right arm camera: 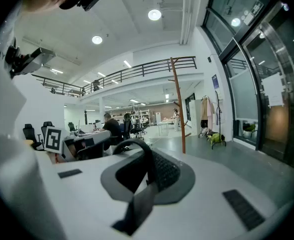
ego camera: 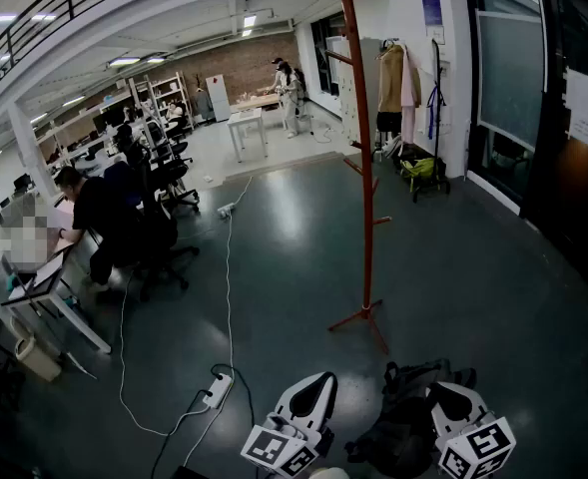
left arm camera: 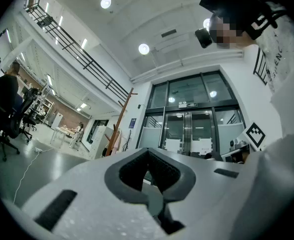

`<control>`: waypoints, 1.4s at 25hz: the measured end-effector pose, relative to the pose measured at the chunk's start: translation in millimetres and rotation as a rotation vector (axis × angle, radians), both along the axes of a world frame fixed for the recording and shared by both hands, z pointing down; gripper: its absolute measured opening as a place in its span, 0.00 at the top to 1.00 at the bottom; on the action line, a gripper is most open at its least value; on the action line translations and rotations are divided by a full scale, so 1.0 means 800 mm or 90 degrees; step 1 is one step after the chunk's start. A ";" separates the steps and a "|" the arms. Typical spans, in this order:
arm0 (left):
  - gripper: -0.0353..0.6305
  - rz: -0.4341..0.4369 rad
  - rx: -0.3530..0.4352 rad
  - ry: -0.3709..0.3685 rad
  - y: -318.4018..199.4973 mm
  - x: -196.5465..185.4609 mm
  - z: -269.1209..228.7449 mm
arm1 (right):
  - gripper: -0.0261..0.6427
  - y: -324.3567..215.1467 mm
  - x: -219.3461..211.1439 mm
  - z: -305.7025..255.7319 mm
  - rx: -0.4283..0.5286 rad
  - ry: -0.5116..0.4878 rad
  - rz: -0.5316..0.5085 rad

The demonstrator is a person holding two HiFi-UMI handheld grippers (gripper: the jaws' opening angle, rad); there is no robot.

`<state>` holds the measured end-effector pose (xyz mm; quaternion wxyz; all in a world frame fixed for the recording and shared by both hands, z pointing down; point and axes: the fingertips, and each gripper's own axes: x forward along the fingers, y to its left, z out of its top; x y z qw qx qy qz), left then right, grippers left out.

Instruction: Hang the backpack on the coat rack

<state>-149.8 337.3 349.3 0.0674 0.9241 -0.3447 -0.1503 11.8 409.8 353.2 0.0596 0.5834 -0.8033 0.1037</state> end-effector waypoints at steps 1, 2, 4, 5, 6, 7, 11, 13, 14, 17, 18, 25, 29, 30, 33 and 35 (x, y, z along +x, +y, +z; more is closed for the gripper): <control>0.93 0.002 0.000 -0.003 -0.007 0.003 0.000 | 0.92 -0.009 0.004 0.000 0.002 -0.003 0.002; 0.93 0.004 -0.001 -0.005 -0.015 0.006 0.000 | 0.92 -0.017 0.008 0.000 0.003 -0.005 0.003; 0.93 0.012 -0.008 -0.006 -0.028 0.018 -0.001 | 0.92 -0.035 0.019 0.003 0.000 -0.006 0.007; 0.93 0.015 -0.014 -0.006 -0.037 0.024 0.001 | 0.92 -0.044 0.026 0.006 -0.003 -0.006 0.010; 0.93 0.015 -0.018 -0.006 -0.047 0.029 0.005 | 0.92 -0.054 0.034 0.011 -0.007 -0.006 0.013; 0.93 0.015 -0.022 -0.005 -0.060 0.033 0.010 | 0.92 -0.065 0.039 0.015 -0.011 -0.006 0.016; 0.93 0.015 -0.037 0.005 -0.119 0.047 0.023 | 0.92 -0.109 0.050 0.027 -0.028 -0.001 0.015; 0.93 0.017 -0.036 0.008 -0.151 0.055 0.027 | 0.92 -0.132 0.055 0.029 -0.037 0.001 0.014; 0.93 0.017 -0.033 0.008 -0.169 0.060 0.029 | 0.92 -0.146 0.059 0.029 -0.040 0.002 0.014; 0.93 0.021 -0.028 0.012 -0.220 0.071 0.027 | 0.92 -0.192 0.071 0.027 -0.043 0.004 0.025; 0.93 0.023 -0.028 0.014 -0.235 0.073 0.025 | 0.92 -0.207 0.074 0.026 -0.044 0.006 0.029; 0.93 0.023 -0.029 0.023 -0.326 0.079 0.024 | 0.92 -0.289 0.100 0.019 -0.036 0.013 0.062; 0.93 0.027 -0.027 0.025 -0.359 0.084 0.021 | 0.92 -0.333 0.125 0.011 -0.027 0.012 0.091; 0.93 0.025 -0.030 0.026 -0.365 0.086 0.023 | 0.92 -0.343 0.130 0.010 -0.027 0.013 0.092; 0.93 0.018 -0.040 0.026 -0.383 0.083 0.035 | 0.92 -0.372 0.138 0.009 -0.023 0.016 0.092; 0.93 0.011 -0.046 0.025 -0.398 0.078 0.046 | 0.92 -0.393 0.138 0.013 -0.023 0.019 0.090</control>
